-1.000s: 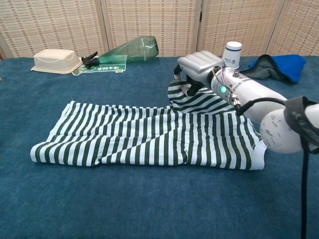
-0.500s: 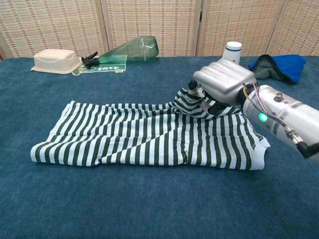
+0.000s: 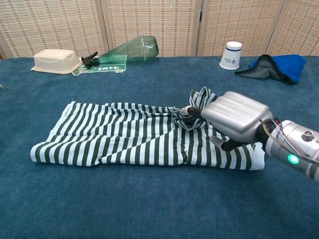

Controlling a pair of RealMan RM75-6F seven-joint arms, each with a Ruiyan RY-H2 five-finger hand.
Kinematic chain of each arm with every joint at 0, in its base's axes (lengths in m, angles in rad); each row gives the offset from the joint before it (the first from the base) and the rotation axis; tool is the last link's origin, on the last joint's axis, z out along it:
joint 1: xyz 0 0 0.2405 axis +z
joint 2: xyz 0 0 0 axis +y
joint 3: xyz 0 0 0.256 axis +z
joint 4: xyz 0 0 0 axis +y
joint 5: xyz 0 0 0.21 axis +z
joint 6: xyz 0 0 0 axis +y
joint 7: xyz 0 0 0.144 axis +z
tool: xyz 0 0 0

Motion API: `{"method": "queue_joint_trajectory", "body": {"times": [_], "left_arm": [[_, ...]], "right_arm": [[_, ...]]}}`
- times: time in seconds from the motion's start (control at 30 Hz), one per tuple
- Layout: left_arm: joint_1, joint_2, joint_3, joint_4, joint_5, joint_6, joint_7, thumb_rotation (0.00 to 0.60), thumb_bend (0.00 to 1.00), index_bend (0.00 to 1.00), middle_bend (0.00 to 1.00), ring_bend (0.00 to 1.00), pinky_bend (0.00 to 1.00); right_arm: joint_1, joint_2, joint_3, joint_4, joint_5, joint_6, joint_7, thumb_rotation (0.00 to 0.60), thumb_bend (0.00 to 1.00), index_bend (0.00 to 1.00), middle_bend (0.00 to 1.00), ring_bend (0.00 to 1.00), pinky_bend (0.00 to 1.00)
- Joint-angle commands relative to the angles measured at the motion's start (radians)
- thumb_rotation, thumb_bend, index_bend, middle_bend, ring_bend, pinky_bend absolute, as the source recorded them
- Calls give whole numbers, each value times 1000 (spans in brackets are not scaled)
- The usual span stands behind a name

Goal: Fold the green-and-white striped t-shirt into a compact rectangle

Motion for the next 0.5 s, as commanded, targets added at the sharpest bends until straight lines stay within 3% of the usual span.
{"method": "queue_joint_trajectory", "body": {"times": [0.03, 0.23, 0.5], "left_arm": [[-1, 4, 1, -5, 2, -2, -5, 600, 659, 98, 942, 893, 976], [0, 10, 0, -11, -1, -3, -5, 600, 659, 98, 942, 894, 976], [1, 20, -1, -18, -11, -12, -9, 600, 659, 98, 942, 894, 976]], "right_arm": [[-19, 35, 7, -44, -47, 30, 73, 600, 480, 5, 937, 984, 1000], [2, 107, 107, -113, 13, -14, 170, 600, 480, 6, 937, 984, 1000], [76, 151, 244, -101, 240, -161, 235, 600, 486, 55, 937, 984, 1000]]}}
